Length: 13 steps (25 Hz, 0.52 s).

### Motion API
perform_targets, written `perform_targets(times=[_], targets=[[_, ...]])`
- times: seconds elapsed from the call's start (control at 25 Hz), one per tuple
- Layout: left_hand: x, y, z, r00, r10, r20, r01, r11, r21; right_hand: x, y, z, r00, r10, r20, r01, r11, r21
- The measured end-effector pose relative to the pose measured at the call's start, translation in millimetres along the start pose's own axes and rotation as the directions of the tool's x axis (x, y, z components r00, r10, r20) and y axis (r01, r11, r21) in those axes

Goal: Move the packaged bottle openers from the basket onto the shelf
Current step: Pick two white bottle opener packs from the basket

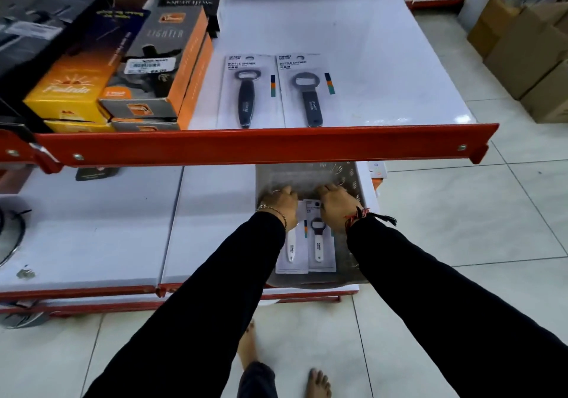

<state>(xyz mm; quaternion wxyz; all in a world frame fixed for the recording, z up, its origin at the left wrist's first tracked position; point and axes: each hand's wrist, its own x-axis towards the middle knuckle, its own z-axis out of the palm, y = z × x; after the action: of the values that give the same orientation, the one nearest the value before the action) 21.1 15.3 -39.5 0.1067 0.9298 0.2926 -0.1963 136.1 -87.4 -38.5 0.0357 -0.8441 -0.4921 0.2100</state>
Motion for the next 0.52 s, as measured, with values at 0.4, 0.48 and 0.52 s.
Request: perform_targets(times=[0.4, 0.48, 0.52], targets=[[-16, -10, -32, 0.997, -0.037, -0.066, 0.029, 0.994, -0.106, -11, -6, -32, 0.999, -0.05, -0.007, 0.051, 0.986, 0.156], [-32, -7, -37, 0.991, -0.062, -0.118, 0.049, 0.993, -0.112, -25, -9, -39, 0.998, -0.041, -0.043, 0.049, 0.978, 0.204], [-41, -5, -40, 0.984, -0.062, -0.167, 0.048, 0.995, -0.086, -34, -11, -41, 0.997, -0.038, -0.07, 0.051, 0.978, 0.2]])
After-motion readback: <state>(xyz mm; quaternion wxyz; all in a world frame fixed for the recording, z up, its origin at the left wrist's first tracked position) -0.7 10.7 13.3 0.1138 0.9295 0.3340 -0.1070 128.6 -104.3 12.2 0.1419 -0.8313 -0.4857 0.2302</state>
